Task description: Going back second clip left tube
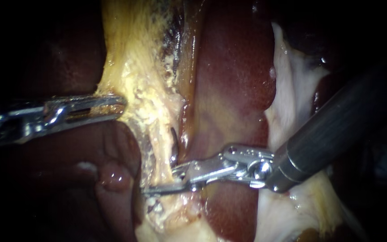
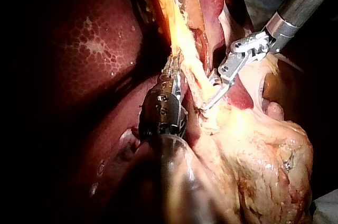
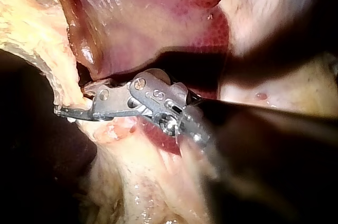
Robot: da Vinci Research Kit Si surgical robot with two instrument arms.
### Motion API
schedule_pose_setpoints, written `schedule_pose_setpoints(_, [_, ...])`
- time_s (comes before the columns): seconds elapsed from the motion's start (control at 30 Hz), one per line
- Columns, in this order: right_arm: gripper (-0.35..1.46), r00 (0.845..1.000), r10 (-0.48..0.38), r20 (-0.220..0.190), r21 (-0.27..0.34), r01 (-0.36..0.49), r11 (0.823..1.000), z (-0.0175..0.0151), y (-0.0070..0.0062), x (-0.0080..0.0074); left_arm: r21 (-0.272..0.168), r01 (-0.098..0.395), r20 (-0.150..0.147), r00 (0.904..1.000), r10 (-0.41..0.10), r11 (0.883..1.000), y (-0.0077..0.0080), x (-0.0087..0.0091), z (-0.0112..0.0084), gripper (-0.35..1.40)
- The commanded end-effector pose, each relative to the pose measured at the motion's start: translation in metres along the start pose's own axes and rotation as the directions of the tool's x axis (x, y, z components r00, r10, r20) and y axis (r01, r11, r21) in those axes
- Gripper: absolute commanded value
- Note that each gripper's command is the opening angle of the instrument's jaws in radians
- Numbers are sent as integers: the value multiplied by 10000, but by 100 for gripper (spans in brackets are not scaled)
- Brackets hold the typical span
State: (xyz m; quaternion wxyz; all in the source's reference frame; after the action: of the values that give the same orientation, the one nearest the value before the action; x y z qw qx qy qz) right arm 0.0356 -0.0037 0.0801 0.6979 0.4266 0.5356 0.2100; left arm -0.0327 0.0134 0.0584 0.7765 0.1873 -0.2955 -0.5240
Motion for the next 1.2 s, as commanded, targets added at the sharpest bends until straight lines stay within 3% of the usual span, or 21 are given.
schedule_pose_setpoints(0.03, [-35,10000,0,0,-2,0,10000,0,-1,0,-12,7,2,10000,-7,10000,-1,0,-1,-35])
schedule_pose_setpoints(0.17, [-29,10000,-1,7,18,1,10000,0,-3,1,-13,15,-1,10000,-15,10000,-2,-1,-3,-35])
schedule_pose_setpoints(0.23, [19,10000,12,-2,17,-12,10000,-1,-3,3,-14,19,-2,10000,-19,10000,-3,-1,-3,-35])
schedule_pose_setpoints(0.33, [46,9999,85,-98,-179,-87,9998,-3,-2,6,-15,21,-2,10000,-21,10000,-3,-1,-3,-35])
schedule_pose_setpoints(0.57, [58,9867,-1615,-180,-913,1592,9830,-21,0,13,-17,23,-1,10000,-23,10000,-5,-1,-5,-35])
schedule_pose_setpoints(0.7, [59,9763,-2161,-132,-981,2138,9719,-45,-3,16,-19,27,-1,10000,-27,10000,-5,-1,-5,-35])
schedule_pose_setpoints(0.8, [59,9638,-2664,-77,-996,2643,9593,-68,-11,21,-18,26,-2,10000,-26,10000,-5,-1,-5,-35])
schedule_pose_setpoints(0.93, [59,9349,-3550,33,-1134,3530,9287,-102,-27,33,-17,26,-2,10000,-26,10000,-5,-1,-6,-35])
schedule_pose_setpoints(1.2, [59,8695,-4930,318,-1611,4912,8560,-165,-54,76,-18,26,-1,10000,-26,10000,-5,-1,-5,-35])
